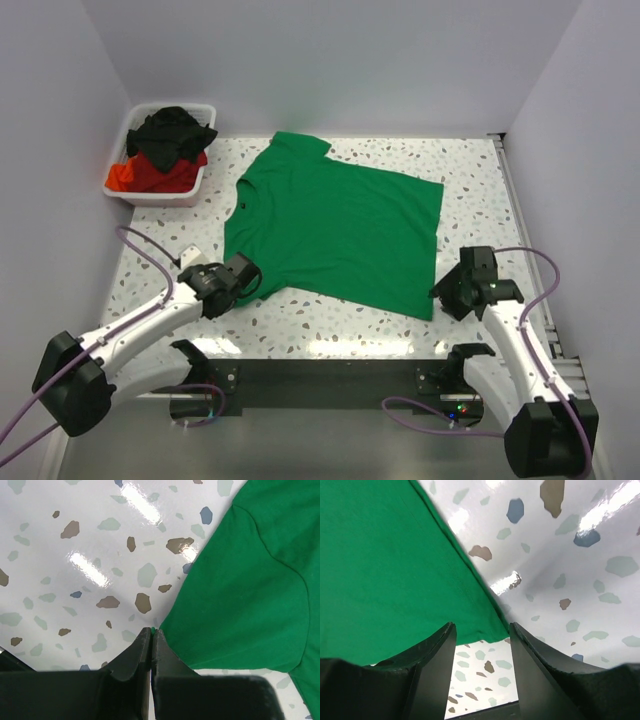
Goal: Fold and stack the t-shirts
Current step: Flatten the tshirt out
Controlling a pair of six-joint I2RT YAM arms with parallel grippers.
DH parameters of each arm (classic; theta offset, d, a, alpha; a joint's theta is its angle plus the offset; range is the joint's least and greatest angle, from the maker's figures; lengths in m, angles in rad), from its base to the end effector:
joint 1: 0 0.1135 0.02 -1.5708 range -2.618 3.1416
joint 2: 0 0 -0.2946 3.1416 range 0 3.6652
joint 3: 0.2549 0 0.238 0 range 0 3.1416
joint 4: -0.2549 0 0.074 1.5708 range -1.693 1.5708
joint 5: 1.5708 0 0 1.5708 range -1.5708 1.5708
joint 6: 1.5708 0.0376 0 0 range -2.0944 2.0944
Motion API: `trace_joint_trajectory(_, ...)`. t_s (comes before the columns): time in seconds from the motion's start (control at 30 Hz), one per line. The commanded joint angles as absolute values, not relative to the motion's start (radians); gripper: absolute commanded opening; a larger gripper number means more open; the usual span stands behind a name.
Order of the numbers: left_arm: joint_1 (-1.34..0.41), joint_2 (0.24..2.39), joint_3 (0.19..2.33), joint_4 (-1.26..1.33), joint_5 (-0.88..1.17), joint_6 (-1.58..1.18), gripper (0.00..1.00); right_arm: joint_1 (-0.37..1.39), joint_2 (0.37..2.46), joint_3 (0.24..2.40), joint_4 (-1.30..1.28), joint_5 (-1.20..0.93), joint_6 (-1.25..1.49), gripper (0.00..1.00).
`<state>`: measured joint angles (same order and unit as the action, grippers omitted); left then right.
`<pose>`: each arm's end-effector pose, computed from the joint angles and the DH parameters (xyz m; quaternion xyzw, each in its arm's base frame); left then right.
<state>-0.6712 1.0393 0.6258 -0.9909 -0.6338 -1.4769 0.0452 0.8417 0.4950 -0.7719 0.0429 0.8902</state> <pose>0.1101 -0.0590 0.2270 -0.3950 0.8610 0.0786 0.3106 0.1094 0.0033 0.2110 0.4039 0.8867 0.0824 0.2095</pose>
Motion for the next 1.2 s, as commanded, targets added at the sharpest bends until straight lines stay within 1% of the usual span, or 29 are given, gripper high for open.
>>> trace_joint_trajectory(0.0, -0.677, 1.019, 0.678, -1.057, -0.673, -1.537, 0.06, 0.046, 0.831, 0.583, -0.819, 0.126, 0.911, 0.51)
trace_joint_trajectory(0.13, -0.678, 1.011, 0.681, -1.084, -0.669, -1.564, 0.09, 0.046, 0.854, 0.623, -0.827, 0.137, 0.902, 0.51)
trace_joint_trajectory(0.23, -0.676, 0.991, 0.675, -1.088, -0.663, -1.562, 0.16, 0.048, 0.861, 0.638, -0.812, 0.134, 0.897, 0.51)
trace_joint_trajectory(0.27, -0.678, 0.985, 0.675, -1.085, -0.66, -1.556, 0.23, 0.046, 0.862, 0.638, -0.807, 0.132, 0.894, 0.51)
trace_joint_trajectory(0.33, -0.678, 0.968, 0.67, -1.078, -0.649, -1.548, 0.29, 0.046, 0.867, 0.641, -0.793, 0.129, 0.891, 0.51)
trace_joint_trajectory(0.37, -0.678, 0.962, 0.667, -1.077, -0.647, -1.542, 0.37, 0.045, 0.871, 0.644, -0.79, 0.126, 0.885, 0.51)
trace_joint_trajectory(0.43, -0.678, 0.951, 0.661, -1.08, -0.643, -1.548, 0.42, 0.048, 0.874, 0.644, -0.773, 0.117, 0.879, 0.51)
trace_joint_trajectory(0.47, -0.68, 0.947, 0.658, -1.077, -0.641, -1.545, 0.46, 0.048, 0.873, 0.644, -0.766, 0.109, 0.867, 0.51)
trace_joint_trajectory(0.57, -0.681, 0.95, 0.652, -1.059, -0.643, -1.528, 0.48, 0.052, 0.868, 0.641, -0.738, 0.094, 0.839, 0.51)
trace_joint_trajectory(0.6, -0.683, 0.951, 0.65, -1.034, -0.644, -1.522, 0.49, 0.055, 0.864, 0.641, -0.733, 0.08, 0.833, 0.51)
trace_joint_trajectory(0.67, -0.695, 0.95, 0.65, -0.956, -0.637, -1.412, 0.49, 0.06, 0.858, 0.634, -0.69, 0.055, 0.802, 0.51)
trace_joint_trajectory(0.7, -0.702, 0.948, 0.649, -0.86, -0.609, -1.384, 0.49, 0.066, 0.857, 0.632, -0.683, 0.051, 0.799, 0.51)
trace_joint_trajectory(0.73, -0.712, 0.933, 0.641, -0.768, -0.579, -1.218, 0.48, 0.071, 0.861, 0.629, -0.652, 0.028, 0.787, 0.49)
trace_joint_trajectory(0.8, -0.742, 0.931, 0.634, -0.636, -0.511, -1.166, 0.48, 0.089, 0.877, 0.629, -0.64, 0.029, 0.778, 0.48)
trace_joint_trajectory(0.9, -0.79, 1.001, 0.669, -0.644, -0.497, -1.123, 0.42, 0.119, 0.899, 0.641, -0.615, 0.037, 0.775, 0.47)
trace_joint_trajectory(0.93, -0.829, 1.055, 0.679, -0.666, -0.512, -1.15, 0.36, 0.13, 0.916, 0.647, -0.614, 0.054, 0.778, 0.47)
trace_joint_trajectory(1.03, -0.908, 1.132, 0.699, -0.68, -0.548, -1.175, 0.26, 0.176, 0.94, 0.661, -0.594, 0.077, 0.782, 0.46)
trace_joint_trajectory(1.17, -0.951, 1.21, 0.693, -0.617, -0.564, -1.174, 0.21, 0.221, 0.979, 0.666, -0.558, 0.074, 0.785, 0.46)
